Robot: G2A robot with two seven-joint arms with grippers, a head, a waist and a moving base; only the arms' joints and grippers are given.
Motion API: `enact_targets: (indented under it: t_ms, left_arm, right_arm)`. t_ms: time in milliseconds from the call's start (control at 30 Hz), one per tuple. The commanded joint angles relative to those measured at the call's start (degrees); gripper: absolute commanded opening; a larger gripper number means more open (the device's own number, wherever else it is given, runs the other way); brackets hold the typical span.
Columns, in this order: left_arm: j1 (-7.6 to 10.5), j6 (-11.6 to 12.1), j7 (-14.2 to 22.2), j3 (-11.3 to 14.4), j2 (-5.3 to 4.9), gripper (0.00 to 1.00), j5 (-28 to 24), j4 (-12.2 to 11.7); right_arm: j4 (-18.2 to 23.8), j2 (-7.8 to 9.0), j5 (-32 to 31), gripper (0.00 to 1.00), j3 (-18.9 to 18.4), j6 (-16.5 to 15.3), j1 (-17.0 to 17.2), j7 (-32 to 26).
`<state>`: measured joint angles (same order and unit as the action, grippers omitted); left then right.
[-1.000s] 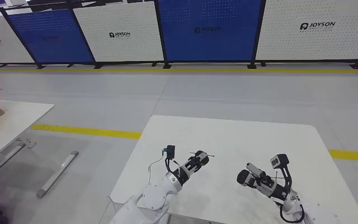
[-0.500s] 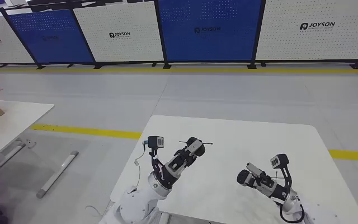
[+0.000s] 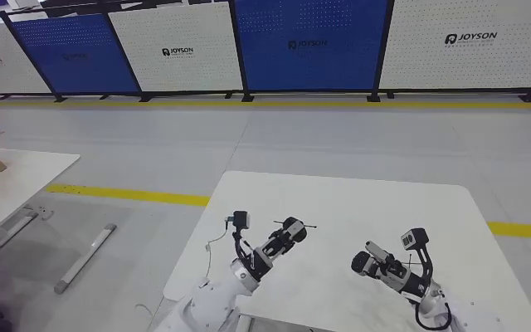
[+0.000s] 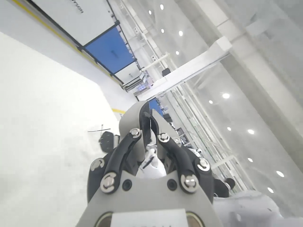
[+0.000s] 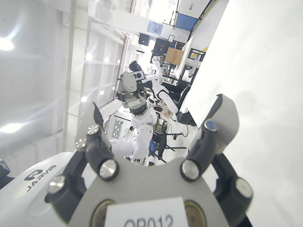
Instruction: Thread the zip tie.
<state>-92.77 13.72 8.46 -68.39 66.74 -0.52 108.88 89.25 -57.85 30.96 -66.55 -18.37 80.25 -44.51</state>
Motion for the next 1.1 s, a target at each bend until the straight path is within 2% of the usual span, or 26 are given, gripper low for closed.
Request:
enact_targets:
  t_ms: [0, 67, 267, 633, 733, 833, 900, 1000, 1067]
  left_arm:
    - [1.34, -0.66, -1.25, 1.67, 0.21, 0.00, 4.58, -3.25]
    - [2.36, -1.87, -1.65, 3.25, 0.42, 0.00, 7.21, -6.04]
    - [4.37, -4.81, -2.41, 5.32, 0.94, 0.00, 7.53, -10.53]
    - [4.77, -5.13, -2.95, 5.86, 1.18, 0.00, 6.19, -10.55]
    - [4.21, -2.42, -1.76, 5.04, 1.05, 0.00, 3.82, -7.55]
    - [1.96, 1.80, -0.49, 3.11, 0.65, 0.00, 1.27, -2.72]
    - [0.11, 5.44, -0.03, 1.80, 0.34, 0.00, 0.85, 0.61]
    - [-2.14, 5.76, 0.19, 0.46, 0.08, 0.00, -0.92, 6.25]
    - [-3.42, 5.76, 0.94, -0.32, -0.10, 0.00, -1.45, 8.93]
  right_arm:
    - [0.00, 0.00, 0.00, 1.00, 0.00, 0.00, 0.00, 0.00]
    - [0.00, 0.00, 0.00, 1.00, 0.00, 0.00, 0.00, 0.00]
    - [0.00, 0.00, 0.00, 1.00, 0.00, 0.00, 0.00, 0.00]
    - [0.00, 0.00, 0.00, 1.00, 0.00, 0.00, 0.00, 0.00]
    - [0.00, 0.00, 0.00, 1.00, 0.00, 0.00, 0.00, 0.00]
    - [0.00, 0.00, 0.00, 1.00, 0.00, 0.00, 0.00, 0.00]
    - [0.00, 0.00, 0.00, 1.00, 0.00, 0.00, 0.00, 0.00]
    - [0.00, 0.00, 0.00, 1.00, 0.00, 0.00, 0.00, 0.00]
    - [0.00, 0.00, 0.00, 1.00, 0.00, 0.00, 0.00, 0.00]
